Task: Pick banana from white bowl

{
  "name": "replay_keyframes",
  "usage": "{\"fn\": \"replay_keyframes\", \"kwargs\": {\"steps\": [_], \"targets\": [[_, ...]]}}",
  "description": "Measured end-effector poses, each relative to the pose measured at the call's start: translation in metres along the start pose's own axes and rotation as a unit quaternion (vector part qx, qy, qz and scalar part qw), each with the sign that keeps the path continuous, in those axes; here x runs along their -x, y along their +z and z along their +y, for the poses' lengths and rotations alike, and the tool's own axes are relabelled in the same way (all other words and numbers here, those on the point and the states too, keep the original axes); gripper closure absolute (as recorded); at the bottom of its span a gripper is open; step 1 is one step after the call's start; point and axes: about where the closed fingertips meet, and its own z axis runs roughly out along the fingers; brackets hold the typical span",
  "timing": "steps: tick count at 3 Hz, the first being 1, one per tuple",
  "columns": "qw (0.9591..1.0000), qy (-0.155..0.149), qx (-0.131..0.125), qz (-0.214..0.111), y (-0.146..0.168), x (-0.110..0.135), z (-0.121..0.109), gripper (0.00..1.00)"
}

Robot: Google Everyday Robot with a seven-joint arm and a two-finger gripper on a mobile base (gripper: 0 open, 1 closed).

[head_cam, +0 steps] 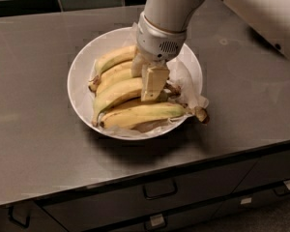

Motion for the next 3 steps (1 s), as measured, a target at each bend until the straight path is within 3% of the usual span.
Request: {"fn": "replay_keyframes", "kwargs": {"steps": [2, 3], "targets": [[1.0000, -0.001, 0.005, 0.000, 0.0027, 0.0009, -0.0007, 0.46], [1.0000, -0.001, 0.005, 0.000, 0.0027, 0.0010, -0.0007, 0.63]]}}
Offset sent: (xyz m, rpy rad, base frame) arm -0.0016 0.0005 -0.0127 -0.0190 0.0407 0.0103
